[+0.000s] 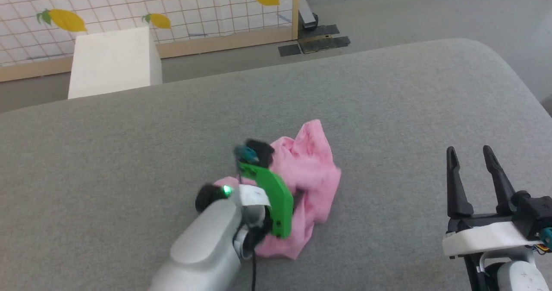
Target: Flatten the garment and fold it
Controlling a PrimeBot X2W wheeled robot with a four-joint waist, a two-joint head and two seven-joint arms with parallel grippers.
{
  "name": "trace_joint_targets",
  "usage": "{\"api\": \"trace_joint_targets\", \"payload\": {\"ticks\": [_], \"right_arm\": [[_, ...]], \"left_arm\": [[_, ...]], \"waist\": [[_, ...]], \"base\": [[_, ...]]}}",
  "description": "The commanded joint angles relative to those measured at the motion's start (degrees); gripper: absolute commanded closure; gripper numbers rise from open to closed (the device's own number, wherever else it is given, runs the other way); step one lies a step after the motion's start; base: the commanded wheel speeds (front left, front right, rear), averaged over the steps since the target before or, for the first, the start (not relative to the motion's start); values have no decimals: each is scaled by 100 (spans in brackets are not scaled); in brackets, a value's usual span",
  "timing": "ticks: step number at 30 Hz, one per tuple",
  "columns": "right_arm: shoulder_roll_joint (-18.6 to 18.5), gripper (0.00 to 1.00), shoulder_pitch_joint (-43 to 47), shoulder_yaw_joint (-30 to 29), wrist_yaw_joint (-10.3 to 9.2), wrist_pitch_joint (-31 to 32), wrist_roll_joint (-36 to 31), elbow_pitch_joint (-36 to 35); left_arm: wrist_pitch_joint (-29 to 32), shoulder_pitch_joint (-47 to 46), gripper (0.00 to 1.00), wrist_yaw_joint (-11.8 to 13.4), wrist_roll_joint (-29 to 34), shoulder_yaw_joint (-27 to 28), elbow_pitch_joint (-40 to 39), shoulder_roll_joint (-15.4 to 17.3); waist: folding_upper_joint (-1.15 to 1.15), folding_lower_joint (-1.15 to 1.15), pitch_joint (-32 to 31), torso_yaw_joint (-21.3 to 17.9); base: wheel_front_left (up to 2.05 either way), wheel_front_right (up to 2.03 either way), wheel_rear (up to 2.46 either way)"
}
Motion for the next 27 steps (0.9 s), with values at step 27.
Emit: {"api": "trace_joint_targets", "payload": {"ticks": [27], "right_arm": [[2,0,123,-63,-9,-29,-277,-148]], "left_arm": [[-3537,2060,0,-118,1533,2961,-2653,639]], "waist": [[0,0,-142,1164]], "base": [[0,0,0]]}}
